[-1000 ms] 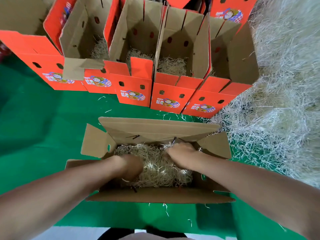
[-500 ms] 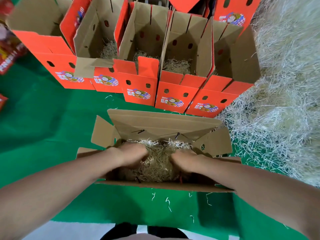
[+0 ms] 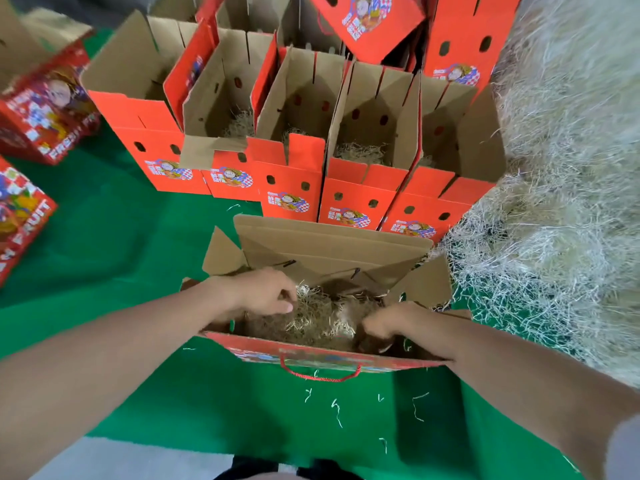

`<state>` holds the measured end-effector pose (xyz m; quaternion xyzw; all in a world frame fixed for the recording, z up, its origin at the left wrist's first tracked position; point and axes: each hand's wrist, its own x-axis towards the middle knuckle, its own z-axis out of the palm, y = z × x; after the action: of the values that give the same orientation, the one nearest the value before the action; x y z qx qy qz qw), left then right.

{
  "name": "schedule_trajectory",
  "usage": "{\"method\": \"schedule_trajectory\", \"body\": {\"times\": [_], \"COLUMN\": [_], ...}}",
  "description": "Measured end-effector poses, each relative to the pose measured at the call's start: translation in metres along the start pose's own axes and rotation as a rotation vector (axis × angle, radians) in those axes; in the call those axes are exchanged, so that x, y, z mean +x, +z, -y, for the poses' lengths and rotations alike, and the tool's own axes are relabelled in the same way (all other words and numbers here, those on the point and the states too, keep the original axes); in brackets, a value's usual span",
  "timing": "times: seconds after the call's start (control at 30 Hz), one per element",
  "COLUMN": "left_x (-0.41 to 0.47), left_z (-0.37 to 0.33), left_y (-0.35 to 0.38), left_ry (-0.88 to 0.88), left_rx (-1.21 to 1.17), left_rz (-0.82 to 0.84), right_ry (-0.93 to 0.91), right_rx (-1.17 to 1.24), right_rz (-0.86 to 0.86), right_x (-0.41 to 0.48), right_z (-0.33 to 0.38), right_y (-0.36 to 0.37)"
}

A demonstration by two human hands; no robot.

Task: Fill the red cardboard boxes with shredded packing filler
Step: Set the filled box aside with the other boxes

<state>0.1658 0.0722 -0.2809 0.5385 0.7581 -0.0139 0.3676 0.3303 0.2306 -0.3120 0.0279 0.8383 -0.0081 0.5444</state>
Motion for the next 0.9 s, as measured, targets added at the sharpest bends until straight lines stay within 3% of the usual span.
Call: {"method": "schedule_trajectory", "body": {"times": [0.07, 0.17, 0.27, 0.33, 0.37, 0.5, 0.73, 0.8, 0.9], "left_x": [-0.009, -0.029, -0.049, -0.061, -0.066, -0.080, -0.100, -0.109, -0.120], "left_z": [0.000, -0.008, -0.027, -0.040, -0.045, -0.062, -0.053, -0.035, -0.014], "left_y": [-0.018, -0.039, -0.048, -0.051, -0.052, -0.043, -0.046, -0.043, -0.031], "left_ry": [-0.024, -0.056, -0.045, -0.058, -0.068, -0.105, -0.304, -0.446, -0.738], "left_rx": [-0.125, -0.238, -0.327, -0.345, -0.351, -0.254, -0.119, -0.125, -0.177], "left_rz": [-0.097, -0.331, -0.580, -0.702, -0.721, -0.624, -0.688, -0.735, -0.874], "right_ry": [0.000, -0.034, -0.145, -0.089, -0.004, 0.228, 0.173, 0.104, -0.139], "right_rx": [0.098, 0.153, 0.173, 0.089, 0.072, 0.192, 0.351, 0.430, 0.490], "right_rz": [-0.116, -0.682, -1.419, -1.645, -1.586, -1.084, -1.179, -1.180, -1.099], "right_x": [-0.013, -0.045, -0.081, -0.096, -0.100, -0.105, -0.097, -0.089, -0.079], "right_z": [0.004, 0.003, 0.001, -0.003, -0.006, -0.026, -0.005, 0.010, 0.029], "right_y": [-0.010, -0.029, -0.038, -0.040, -0.041, -0.049, -0.105, -0.118, -0.130]}}
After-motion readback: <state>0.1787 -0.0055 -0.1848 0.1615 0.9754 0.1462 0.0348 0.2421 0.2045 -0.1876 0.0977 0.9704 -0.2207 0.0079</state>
